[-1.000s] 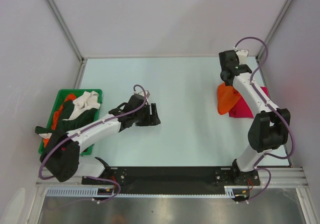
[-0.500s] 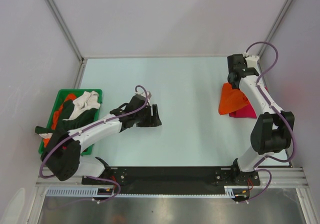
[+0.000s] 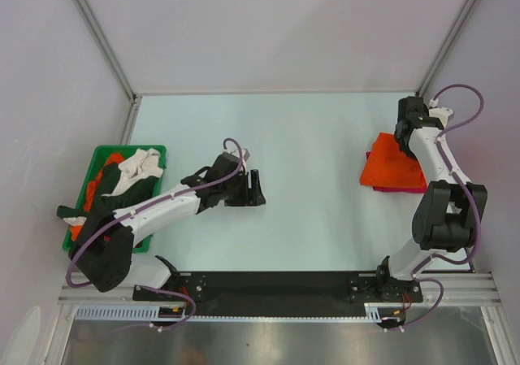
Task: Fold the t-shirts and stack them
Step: Put the neatly folded tshirt into the corner of the board with the right arm
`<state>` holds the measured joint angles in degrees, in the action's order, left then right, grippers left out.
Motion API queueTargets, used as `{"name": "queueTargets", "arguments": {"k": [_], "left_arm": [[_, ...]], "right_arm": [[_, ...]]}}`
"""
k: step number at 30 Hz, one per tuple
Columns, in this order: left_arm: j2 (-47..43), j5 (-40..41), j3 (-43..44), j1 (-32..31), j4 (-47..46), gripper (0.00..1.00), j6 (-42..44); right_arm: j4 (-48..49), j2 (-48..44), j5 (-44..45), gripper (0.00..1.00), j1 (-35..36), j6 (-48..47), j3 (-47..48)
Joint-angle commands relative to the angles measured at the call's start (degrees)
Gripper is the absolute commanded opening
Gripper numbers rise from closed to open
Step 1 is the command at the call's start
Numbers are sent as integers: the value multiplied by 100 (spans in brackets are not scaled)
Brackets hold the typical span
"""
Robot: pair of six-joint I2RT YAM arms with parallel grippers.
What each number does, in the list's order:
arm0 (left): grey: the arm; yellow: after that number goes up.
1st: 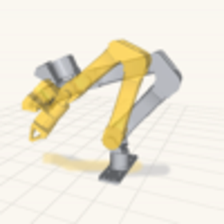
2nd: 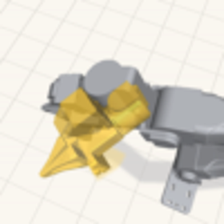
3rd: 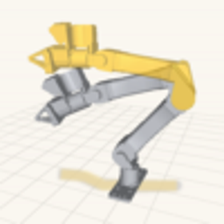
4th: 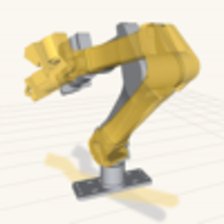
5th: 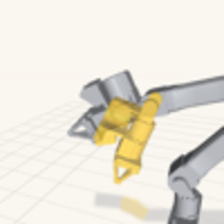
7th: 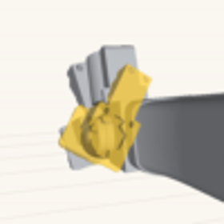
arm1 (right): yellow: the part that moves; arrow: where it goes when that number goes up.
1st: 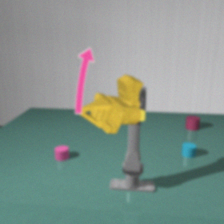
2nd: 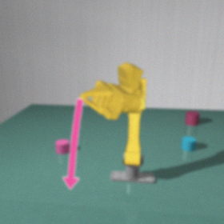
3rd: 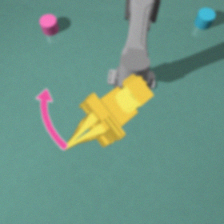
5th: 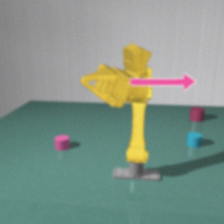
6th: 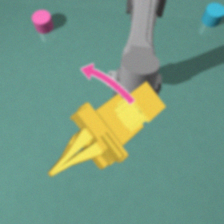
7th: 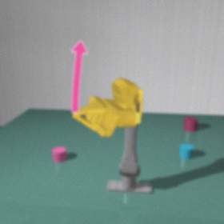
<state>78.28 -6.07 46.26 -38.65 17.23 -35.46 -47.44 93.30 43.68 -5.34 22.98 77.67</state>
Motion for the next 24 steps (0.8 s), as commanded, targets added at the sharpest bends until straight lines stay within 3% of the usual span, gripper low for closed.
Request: {"name": "queueTargets", "arguments": {"k": [1,24], "left_arm": [[47,-158,304,-37,-54,72,136],[355,-255,489,-55,26,72,171]], "right_arm": [[-160,56,158,0,-124,277,196],[33,901,-668,0,-1083,804,-208]]}}
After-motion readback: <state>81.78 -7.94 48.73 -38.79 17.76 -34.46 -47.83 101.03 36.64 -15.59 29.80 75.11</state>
